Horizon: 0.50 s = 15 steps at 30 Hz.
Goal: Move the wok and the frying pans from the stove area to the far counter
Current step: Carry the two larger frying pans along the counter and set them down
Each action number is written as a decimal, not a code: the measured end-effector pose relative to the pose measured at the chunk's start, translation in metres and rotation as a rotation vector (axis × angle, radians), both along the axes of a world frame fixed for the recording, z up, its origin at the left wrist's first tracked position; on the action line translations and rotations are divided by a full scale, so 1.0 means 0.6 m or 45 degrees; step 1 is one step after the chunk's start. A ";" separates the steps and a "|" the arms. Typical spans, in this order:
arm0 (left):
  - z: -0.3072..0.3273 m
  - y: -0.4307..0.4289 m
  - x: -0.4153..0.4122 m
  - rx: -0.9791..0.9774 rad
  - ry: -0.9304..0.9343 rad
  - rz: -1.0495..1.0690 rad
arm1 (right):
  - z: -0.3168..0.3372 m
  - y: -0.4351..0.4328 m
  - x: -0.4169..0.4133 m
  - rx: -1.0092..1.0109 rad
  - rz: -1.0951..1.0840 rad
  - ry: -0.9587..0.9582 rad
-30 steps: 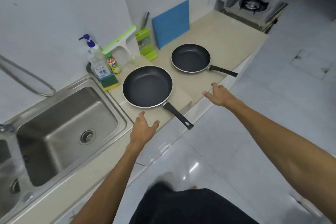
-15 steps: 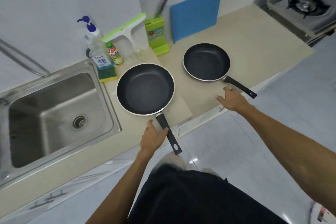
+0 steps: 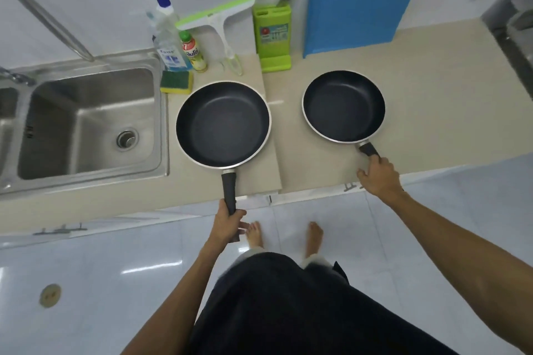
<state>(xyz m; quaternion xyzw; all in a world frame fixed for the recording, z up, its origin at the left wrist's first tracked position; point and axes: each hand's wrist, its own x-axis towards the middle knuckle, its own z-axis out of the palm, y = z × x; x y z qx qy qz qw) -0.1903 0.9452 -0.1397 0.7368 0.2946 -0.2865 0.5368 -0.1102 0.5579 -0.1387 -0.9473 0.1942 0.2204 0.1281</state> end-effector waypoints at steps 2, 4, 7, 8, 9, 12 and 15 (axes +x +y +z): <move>0.000 -0.021 -0.004 -0.110 0.018 0.174 | -0.007 -0.020 0.006 -0.027 0.045 0.048; -0.003 -0.046 -0.009 -0.151 0.049 0.274 | -0.014 -0.043 0.013 -0.019 0.052 0.050; -0.003 -0.090 -0.012 -0.175 0.076 0.366 | -0.024 -0.080 0.030 0.014 0.044 0.091; -0.005 -0.105 -0.012 -0.188 0.064 0.403 | -0.030 -0.092 0.034 0.024 0.049 0.113; -0.006 -0.118 -0.012 -0.195 0.053 0.432 | -0.037 -0.102 0.036 0.042 0.043 0.145; -0.013 -0.144 -0.016 -0.194 0.029 0.512 | -0.057 -0.119 0.037 0.168 -0.009 0.229; -0.019 -0.155 -0.014 -0.163 0.018 0.537 | -0.067 -0.124 0.038 0.242 -0.027 0.230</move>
